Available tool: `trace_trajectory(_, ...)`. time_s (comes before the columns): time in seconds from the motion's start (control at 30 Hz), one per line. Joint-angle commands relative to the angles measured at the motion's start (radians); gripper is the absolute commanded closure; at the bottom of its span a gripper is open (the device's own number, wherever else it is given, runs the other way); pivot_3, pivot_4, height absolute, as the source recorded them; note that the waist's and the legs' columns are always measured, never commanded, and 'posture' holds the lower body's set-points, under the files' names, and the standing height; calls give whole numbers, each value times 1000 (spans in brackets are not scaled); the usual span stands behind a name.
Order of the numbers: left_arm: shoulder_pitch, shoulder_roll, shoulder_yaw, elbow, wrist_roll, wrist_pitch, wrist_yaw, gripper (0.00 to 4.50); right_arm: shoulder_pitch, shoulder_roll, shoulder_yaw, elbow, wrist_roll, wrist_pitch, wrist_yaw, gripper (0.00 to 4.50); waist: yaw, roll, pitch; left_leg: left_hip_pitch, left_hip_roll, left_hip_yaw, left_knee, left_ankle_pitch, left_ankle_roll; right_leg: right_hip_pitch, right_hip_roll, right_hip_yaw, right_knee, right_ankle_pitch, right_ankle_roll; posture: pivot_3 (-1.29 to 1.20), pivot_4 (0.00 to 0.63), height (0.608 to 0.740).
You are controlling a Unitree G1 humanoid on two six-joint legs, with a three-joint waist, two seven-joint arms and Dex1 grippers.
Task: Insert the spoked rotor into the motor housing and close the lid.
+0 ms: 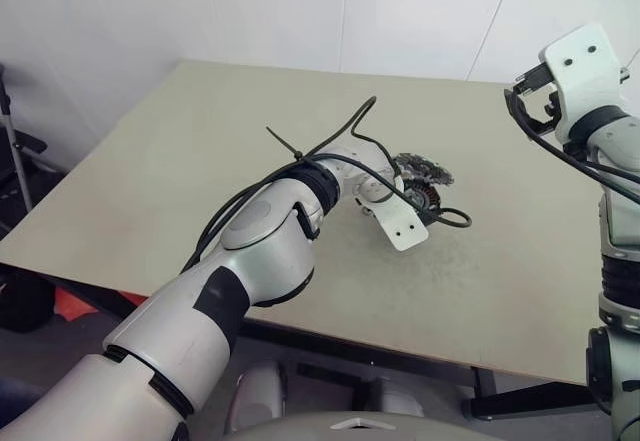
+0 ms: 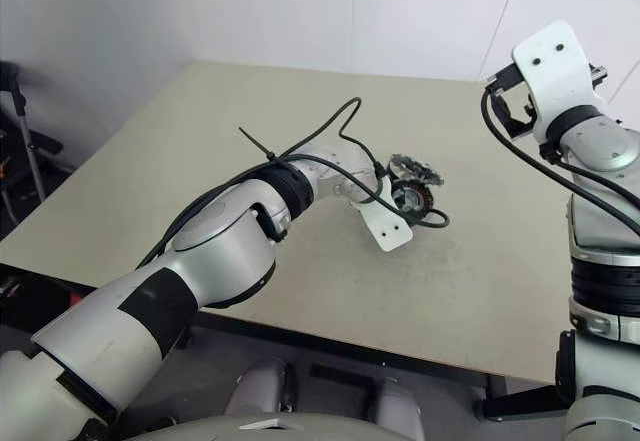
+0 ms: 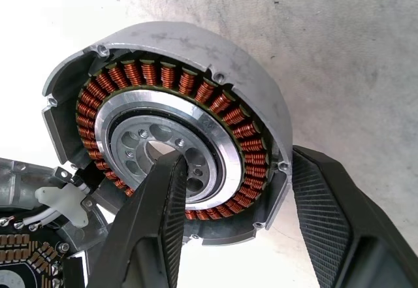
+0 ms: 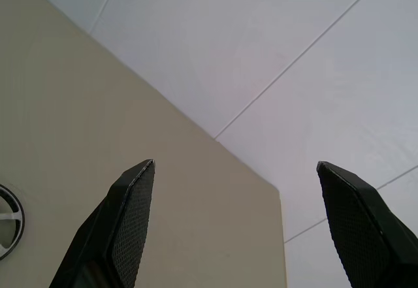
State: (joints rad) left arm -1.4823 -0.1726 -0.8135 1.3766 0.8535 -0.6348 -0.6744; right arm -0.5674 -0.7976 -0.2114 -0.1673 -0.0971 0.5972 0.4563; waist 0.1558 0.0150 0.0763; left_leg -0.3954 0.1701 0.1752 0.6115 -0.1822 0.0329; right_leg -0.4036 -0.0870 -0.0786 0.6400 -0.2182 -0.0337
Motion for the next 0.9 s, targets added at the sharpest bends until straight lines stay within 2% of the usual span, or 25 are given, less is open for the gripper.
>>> trace_trajectory(0.03,-9,-88,5,-16,-11,-10,16,2478,1,-22,-38,-50,3,8,-13,0,0,0,0,0,0,0,0,0,0,0,0,0,0,0,0,0,0,740)
trace_trajectory(0.57,69,-133,36,-21,-65,-11,13,2478,-24,-7,-6,-37,20,-9,-14,0,-1,1,0,0,0,0,0,0,0,0,0,0,0,0,0,0,0,740)
trace_trajectory(0.63,75,-133,36,-22,-71,-14,18,1731,-27,-7,-4,-34,21,-12,-15,0,-1,1,0,0,0,0,0,0,0,0,0,0,0,0,0,0,0,740)
trace_trajectory(0.77,87,-131,51,-21,-88,15,34,553,-30,-5,0,-28,22,-19,-17,0,-1,2,-1,0,0,0,0,0,0,1,0,0,0,0,0,0,0,740)
trace_trajectory(0.9,85,-117,59,-23,-99,16,38,553,-35,-2,9,-15,23,-32,-18,0,-1,2,-1,1,0,0,0,-1,-2,1,0,0,0,0,0,0,0,740)
